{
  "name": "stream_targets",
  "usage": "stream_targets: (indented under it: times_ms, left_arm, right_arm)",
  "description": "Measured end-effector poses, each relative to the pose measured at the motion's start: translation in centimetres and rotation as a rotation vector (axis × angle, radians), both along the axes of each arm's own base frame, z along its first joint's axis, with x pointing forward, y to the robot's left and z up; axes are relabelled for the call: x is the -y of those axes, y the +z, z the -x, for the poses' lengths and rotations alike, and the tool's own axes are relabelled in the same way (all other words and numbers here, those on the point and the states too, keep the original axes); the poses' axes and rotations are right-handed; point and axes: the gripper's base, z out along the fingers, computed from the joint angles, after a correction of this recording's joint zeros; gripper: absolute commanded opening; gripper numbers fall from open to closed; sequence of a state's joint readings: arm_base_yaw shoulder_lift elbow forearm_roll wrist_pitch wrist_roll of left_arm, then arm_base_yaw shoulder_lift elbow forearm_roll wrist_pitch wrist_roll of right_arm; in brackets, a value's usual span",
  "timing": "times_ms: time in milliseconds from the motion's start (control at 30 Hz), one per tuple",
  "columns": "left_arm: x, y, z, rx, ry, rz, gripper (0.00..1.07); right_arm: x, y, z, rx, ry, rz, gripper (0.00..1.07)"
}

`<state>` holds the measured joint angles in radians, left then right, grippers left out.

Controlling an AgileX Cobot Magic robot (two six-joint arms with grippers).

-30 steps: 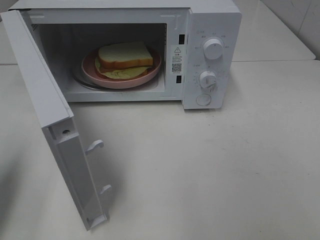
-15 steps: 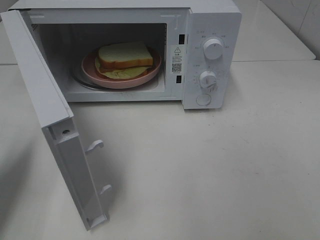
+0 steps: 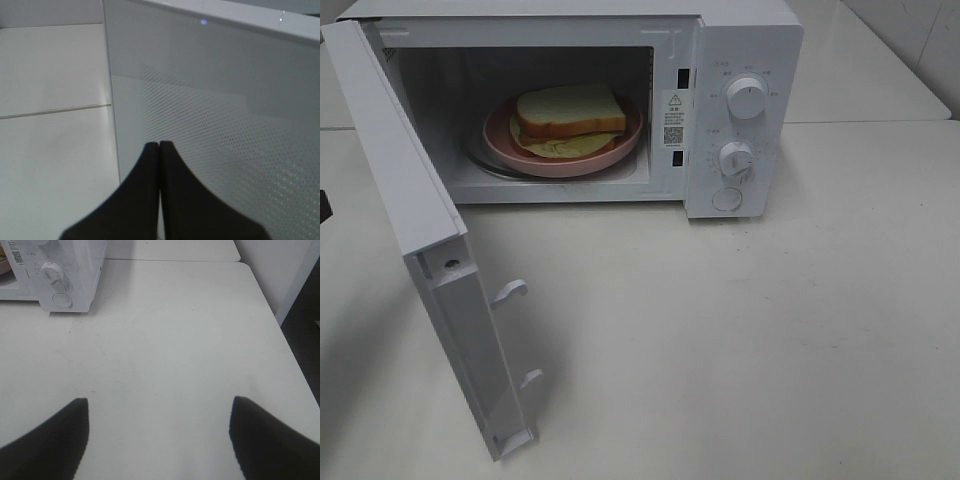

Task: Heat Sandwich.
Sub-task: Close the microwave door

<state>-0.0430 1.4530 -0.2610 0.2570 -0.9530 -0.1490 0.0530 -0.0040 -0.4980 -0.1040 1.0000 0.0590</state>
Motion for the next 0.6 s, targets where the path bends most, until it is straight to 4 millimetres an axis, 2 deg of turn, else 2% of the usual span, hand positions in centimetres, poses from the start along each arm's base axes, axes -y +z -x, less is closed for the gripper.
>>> stream_targets:
  times_ms: [100,467,600]
  left_arm:
    - [0.6,0.1,-1.4,0.021,-0.066,-0.022,0.0]
    - [2.0,-0.1,-2.9,0.016,-0.123,0.039,0.0]
    - [4.0,-0.4,-3.2,0.013,-0.17,0.036,0.0]
  right_arm:
    - [0.0,0.0,0.0,0.0,0.0,0.0,0.75]
    - [0.0,0.0,0.0,0.0,0.0,0.0,0.75]
    - [0.0,0.0,0.0,0.0,0.0,0.0,0.75]
